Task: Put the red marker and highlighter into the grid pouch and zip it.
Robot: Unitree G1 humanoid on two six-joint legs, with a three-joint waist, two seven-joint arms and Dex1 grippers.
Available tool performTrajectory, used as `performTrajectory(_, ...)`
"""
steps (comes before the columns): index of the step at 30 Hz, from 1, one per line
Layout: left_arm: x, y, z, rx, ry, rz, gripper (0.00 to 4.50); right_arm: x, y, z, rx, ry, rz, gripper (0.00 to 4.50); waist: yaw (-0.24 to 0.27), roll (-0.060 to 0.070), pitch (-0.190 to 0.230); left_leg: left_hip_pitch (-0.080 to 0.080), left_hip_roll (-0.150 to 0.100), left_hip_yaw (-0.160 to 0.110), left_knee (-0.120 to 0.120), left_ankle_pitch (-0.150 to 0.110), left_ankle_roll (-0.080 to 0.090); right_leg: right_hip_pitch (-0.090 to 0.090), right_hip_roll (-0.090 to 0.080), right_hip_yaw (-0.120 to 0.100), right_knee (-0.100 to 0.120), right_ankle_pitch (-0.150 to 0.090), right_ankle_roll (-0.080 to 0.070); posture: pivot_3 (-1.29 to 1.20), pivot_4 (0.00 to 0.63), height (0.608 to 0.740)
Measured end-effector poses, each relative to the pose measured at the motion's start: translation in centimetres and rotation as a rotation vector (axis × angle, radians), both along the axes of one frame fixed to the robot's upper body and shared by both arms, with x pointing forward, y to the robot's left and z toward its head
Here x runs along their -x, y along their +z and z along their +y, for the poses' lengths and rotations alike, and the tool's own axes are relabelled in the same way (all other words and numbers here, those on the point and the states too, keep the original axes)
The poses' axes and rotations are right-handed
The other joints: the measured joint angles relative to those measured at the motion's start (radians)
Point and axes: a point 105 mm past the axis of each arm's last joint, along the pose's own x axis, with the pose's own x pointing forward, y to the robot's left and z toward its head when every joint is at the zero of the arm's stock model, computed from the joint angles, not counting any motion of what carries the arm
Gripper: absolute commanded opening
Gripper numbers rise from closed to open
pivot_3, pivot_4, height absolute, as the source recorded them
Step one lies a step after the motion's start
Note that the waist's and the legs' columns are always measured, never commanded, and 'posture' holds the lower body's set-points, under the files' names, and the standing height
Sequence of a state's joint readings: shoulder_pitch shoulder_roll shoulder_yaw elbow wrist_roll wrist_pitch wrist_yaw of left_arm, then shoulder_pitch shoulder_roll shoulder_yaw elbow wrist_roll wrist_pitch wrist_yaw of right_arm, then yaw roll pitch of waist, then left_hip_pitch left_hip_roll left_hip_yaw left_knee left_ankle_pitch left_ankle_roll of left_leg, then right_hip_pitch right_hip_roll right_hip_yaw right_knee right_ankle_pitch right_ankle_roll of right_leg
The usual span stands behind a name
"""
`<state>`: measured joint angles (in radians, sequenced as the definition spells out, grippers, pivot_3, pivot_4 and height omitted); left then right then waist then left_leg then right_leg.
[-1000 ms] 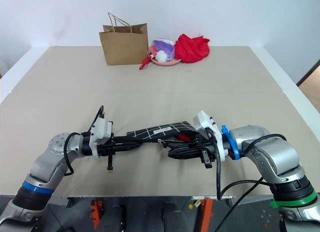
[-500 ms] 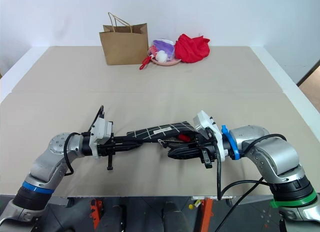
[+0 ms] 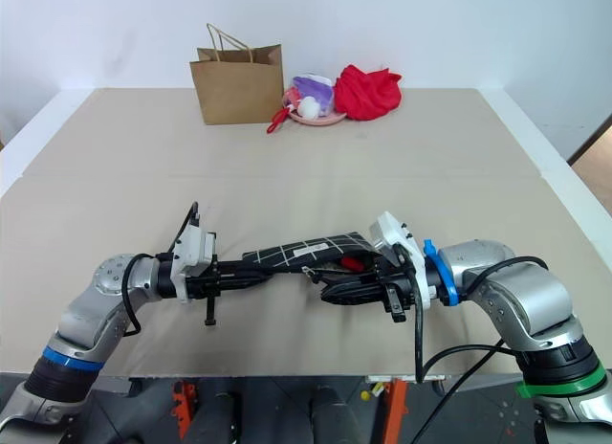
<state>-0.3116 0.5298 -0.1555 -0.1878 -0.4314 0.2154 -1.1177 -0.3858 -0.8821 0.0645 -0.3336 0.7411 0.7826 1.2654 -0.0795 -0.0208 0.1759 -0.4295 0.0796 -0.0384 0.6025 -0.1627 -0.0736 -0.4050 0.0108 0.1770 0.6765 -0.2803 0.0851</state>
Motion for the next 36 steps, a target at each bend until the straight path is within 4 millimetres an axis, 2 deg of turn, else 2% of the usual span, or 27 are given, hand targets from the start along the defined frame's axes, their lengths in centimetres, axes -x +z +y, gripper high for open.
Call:
performTrajectory(29,0.0,0.0,0.0,0.000,-0.001,0.000,0.00,0.0,0.0,-0.1,0.000,-0.003,-0.005,0.04,0.000,0.000,0.000,0.000,0.000,0.000,0.000,0.000,0.000,0.000,0.000,0.000,0.000,0.000,0.000,0.00,0.150,0.740)
performTrajectory(33,0.1,0.0,0.1,-0.009,-0.009,-0.002,0.00,-1.6,1.0,-4.1,0.030,-0.164,-0.144,0.04,0.007,0.000,0.000,-0.001,-0.001,0.000,0.000,0.000,0.000,0.000,-0.001,0.000,-0.001,0.000,0.001,0.00,0.150,0.740)
performTrajectory(36,0.0,0.1,0.0,-0.009,-0.011,-0.005,0.00,-1.7,1.5,-4.6,0.008,-0.197,-0.136,0.04,0.003,0.000,0.000,0.000,0.000,0.000,-0.001,0.000,0.000,0.000,0.000,0.000,0.000,0.000,0.000,0.00,0.150,0.740)
